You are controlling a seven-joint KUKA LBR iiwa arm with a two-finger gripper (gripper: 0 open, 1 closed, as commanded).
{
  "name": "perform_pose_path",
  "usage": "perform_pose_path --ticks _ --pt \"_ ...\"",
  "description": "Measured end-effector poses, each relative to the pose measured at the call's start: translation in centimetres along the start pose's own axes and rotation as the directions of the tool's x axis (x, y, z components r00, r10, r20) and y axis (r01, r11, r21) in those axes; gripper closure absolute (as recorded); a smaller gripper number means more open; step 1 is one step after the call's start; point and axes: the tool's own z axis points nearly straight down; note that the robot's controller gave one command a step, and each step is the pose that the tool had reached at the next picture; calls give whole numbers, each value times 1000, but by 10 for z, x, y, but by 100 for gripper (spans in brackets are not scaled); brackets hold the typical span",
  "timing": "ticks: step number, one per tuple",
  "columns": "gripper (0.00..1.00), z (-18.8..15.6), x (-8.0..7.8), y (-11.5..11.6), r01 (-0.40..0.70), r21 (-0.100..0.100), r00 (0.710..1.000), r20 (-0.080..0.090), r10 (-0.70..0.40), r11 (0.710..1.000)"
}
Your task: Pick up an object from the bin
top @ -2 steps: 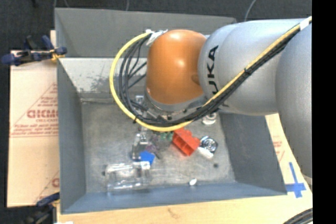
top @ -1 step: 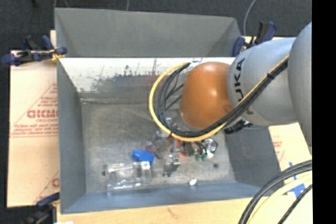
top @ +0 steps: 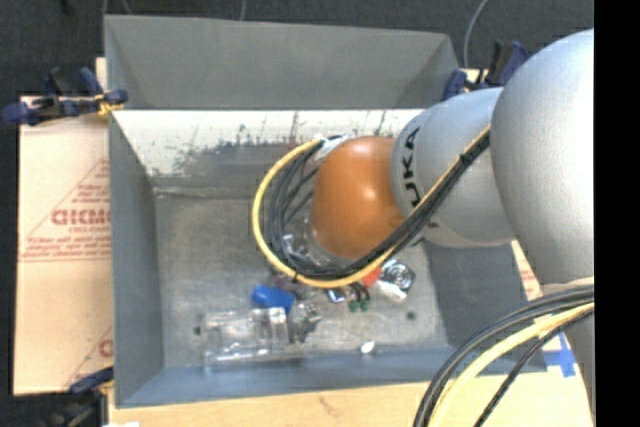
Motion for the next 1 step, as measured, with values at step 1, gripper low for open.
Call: perform_pose_path --ticks 1 --pt "0 -2 -7 27 203 1 979 5 -203 979"
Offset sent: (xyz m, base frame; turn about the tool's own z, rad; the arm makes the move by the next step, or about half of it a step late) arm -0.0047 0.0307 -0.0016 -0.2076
